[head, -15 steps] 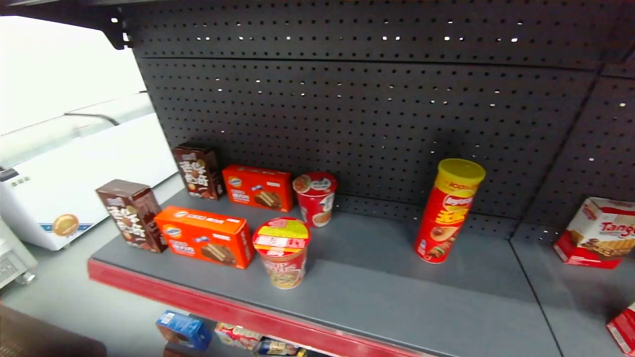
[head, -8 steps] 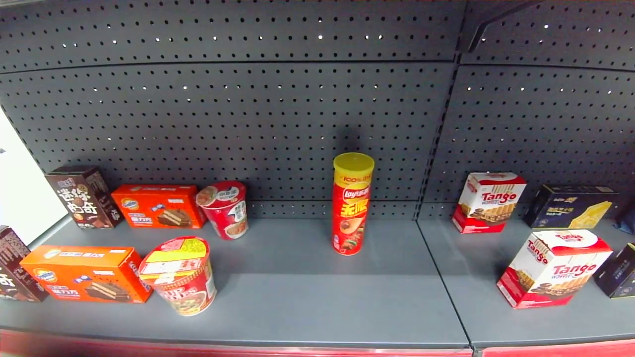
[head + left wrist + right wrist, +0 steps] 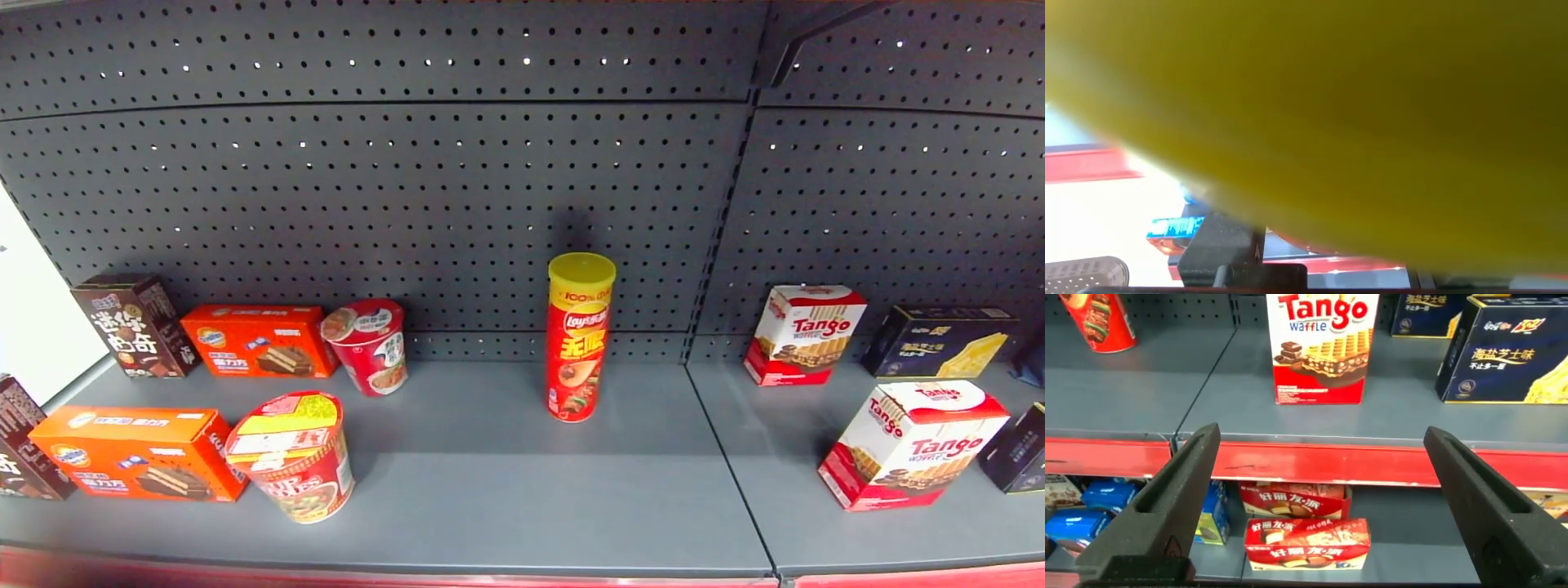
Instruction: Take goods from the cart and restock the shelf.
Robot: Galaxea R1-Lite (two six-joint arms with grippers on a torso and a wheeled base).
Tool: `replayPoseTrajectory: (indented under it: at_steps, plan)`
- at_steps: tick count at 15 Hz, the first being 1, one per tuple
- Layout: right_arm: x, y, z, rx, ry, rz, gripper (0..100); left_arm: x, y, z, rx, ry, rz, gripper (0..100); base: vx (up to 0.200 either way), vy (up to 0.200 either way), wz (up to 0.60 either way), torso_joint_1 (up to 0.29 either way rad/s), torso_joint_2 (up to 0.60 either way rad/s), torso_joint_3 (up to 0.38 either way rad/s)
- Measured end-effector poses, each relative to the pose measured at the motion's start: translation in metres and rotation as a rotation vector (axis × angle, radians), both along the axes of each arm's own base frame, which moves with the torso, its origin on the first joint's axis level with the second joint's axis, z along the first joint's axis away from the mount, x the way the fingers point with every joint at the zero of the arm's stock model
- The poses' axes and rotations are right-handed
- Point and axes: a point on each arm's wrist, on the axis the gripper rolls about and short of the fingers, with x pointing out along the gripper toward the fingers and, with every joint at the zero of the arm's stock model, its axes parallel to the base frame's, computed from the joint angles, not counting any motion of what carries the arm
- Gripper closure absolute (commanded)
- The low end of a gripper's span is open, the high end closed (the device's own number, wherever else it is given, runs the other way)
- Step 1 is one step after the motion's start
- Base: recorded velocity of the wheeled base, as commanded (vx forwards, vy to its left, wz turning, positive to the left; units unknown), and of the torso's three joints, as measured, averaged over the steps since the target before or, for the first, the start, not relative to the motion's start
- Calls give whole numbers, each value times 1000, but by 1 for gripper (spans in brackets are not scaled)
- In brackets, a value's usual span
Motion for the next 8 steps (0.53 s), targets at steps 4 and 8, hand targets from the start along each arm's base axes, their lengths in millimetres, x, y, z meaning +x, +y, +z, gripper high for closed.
replayPoseTrajectory:
  at_steps: [4,8]
  plan:
    - [1,0,0,-3,13,1,0,-1,0,2,1,-10,2,100,0,0,0,0,0,0]
    - [-3,1,42,-75,-55,29,0,2,0,-7,16,14,9,100,0,0,0,0,0,0]
